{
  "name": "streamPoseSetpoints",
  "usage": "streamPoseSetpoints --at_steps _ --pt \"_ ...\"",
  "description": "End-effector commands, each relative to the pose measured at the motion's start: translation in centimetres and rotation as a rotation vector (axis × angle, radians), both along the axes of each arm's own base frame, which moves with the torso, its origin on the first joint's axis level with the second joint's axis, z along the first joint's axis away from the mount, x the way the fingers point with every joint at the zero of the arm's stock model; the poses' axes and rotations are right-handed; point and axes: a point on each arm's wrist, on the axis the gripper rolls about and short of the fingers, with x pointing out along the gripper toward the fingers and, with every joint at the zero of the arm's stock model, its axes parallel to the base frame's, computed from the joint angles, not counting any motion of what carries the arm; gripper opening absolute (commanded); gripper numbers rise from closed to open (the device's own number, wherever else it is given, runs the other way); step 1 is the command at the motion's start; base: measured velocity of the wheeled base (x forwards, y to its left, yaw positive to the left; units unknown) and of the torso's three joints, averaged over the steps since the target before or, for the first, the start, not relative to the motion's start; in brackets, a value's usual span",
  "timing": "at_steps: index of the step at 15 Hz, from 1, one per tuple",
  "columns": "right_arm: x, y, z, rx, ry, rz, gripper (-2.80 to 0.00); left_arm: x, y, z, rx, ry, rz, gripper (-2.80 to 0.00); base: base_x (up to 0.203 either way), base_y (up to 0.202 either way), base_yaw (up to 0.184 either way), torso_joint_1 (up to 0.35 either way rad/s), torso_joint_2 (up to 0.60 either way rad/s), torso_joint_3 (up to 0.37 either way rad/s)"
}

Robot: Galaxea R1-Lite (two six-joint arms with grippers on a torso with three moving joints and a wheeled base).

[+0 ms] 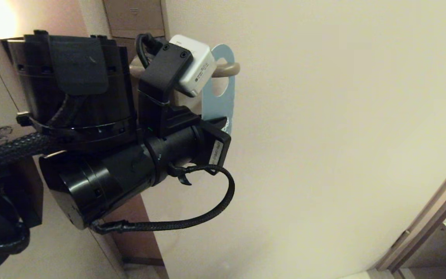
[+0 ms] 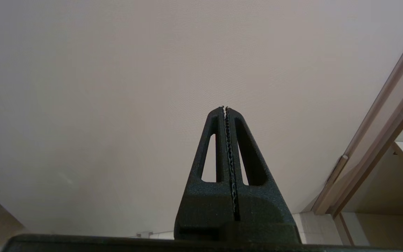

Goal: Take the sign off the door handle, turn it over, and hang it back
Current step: Take down the sign

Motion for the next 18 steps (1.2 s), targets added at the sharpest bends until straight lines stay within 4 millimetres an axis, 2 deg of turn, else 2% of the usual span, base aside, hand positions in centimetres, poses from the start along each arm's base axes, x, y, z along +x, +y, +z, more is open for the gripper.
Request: streamPoseSetpoints --at_steps 1,8,16,18 --pt "0.0 0.0 0.0 0.000 0.000 0.000 -2.80 0.1 -0.2 -0.2 0.011 -0.001 0.010 -2.80 0.000 0.000 0.000 0.000 0.00 0.000" --pt "0.0 0.0 0.0 0.000 0.000 0.001 -2.80 0.8 -0.9 -0.4 0.024 -0.003 0.037 -2.80 0.000 0.000 0.000 0.000 0.00 0.000" --pt "0.0 0.0 0.0 0.000 0.000 0.001 -2.80 2.3 -3.0 -0.6 0.023 -0.002 0.037 -2.80 0.000 0.000 0.000 0.000 0.00 0.000" --pt "0.0 0.0 0.0 0.000 0.000 0.001 -2.80 2.0 -3.4 -0.6 0.023 -0.003 0.021 -2.80 0.000 0.000 0.000 0.000 0.00 0.000"
